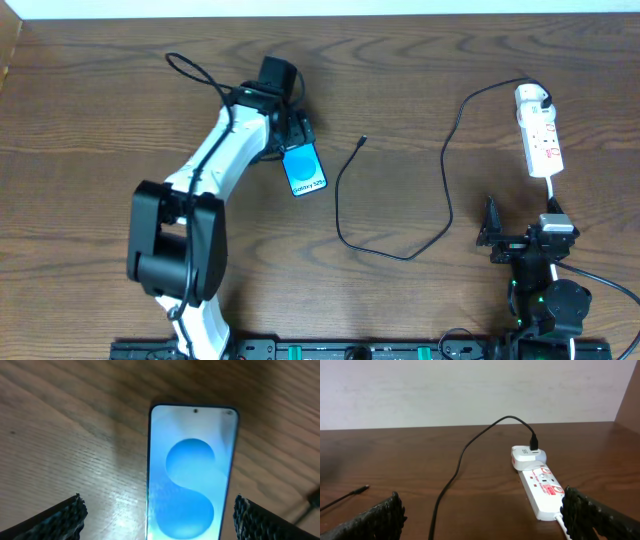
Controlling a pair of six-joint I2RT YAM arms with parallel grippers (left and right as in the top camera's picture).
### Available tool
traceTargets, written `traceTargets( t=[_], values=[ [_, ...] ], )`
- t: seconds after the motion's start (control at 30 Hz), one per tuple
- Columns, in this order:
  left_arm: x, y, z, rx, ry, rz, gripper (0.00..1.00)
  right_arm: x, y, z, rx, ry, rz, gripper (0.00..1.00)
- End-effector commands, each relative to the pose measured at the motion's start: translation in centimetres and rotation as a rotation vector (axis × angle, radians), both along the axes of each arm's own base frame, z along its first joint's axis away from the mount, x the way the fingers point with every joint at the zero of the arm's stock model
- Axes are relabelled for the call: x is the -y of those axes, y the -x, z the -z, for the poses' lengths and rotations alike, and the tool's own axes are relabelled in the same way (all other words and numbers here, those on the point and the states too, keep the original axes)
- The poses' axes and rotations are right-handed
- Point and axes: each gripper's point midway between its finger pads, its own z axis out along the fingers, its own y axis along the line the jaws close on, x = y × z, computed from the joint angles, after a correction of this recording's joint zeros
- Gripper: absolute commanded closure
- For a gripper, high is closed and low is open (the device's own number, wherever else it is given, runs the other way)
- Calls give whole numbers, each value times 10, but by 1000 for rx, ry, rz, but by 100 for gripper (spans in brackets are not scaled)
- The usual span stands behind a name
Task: Plug charger to phone and switch on socket
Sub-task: 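Reach the left gripper forward over the phone, then lower the left gripper and close it on the phone's sides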
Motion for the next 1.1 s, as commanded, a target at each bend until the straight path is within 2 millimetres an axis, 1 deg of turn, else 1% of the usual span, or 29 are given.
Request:
traceTargets(
  t=[0.0,0.03,0.1,0.3,0.53,0.67,0.83,0.97,1.07],
  values=[
    [0,-8,14,0,-23,-85,5,-2,0,1,-1,11,-11,1],
    [4,-8,20,-7,-25,-76,5,-2,0,1,-1,11,-11,1],
    [12,-8,25,-5,-25,-60,5,-2,0,1,-1,11,-11,1],
    [23,-12,25,23,-15,-38,5,-2,0,1,-1,11,-11,1],
    [22,-7,41,-16,-29,-37,4,-2,0,1,-1,11,-11,1],
    [25,-3,52,-47,-17,-32,5,-2,0,1,-1,11,-11,1],
    [29,-1,53,-60,10,-25,5,-2,0,1,-1,11,-11,1],
    [29,6,56,-81,5,-21,10,-2,0,1,-1,11,-11,1],
    [31,15,62,-114,16,-13,12,-2,0,1,-1,11,-11,1]
  ],
)
